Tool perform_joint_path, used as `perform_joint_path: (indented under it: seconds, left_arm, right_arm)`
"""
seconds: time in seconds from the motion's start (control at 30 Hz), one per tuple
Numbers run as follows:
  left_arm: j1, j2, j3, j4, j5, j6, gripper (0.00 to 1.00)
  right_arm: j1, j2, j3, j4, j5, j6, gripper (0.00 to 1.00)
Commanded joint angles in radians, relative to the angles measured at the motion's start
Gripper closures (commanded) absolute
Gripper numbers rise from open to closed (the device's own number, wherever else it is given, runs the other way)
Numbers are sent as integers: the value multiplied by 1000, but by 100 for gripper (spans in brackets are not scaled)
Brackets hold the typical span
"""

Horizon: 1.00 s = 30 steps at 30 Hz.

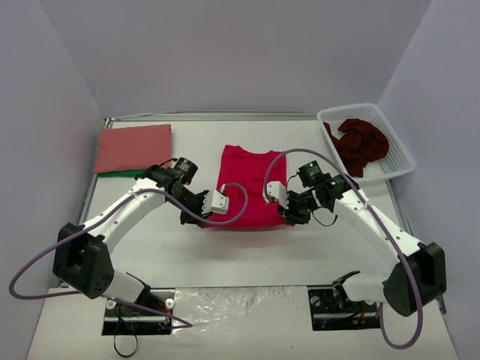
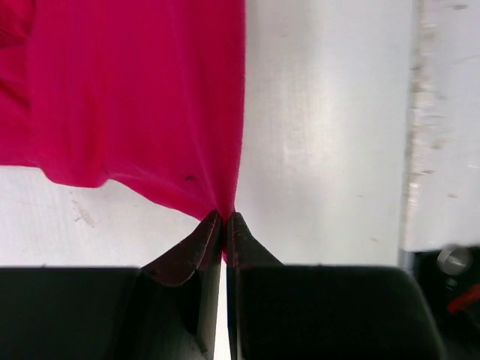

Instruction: Fold and stack the t-shirts

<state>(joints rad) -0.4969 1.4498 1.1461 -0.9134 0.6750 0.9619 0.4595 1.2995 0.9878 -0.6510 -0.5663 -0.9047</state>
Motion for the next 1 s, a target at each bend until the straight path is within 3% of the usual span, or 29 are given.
perform_joint_path:
  seconds: [0.0, 0.17, 0.3, 0.6, 0.97]
  left_arm:
    - [9, -71, 85, -332, 129, 110, 98]
    - [5, -91, 179, -470, 167, 164, 98]
    - [-9, -75, 228, -484, 167, 156, 98]
    - [-6, -16, 257, -302, 67, 55, 98]
    - [41, 90, 372, -162, -6, -6, 98]
  right_arm:
    - [-38, -88, 51, -214, -24, -54, 100]
    - [-42, -103, 144, -332, -44, -92, 100]
    - [-42, -86, 172, -352, -49, -105, 100]
    - [-48, -3, 156, -300, 28, -143, 100]
    - [-142, 190, 308, -279, 8, -210, 100]
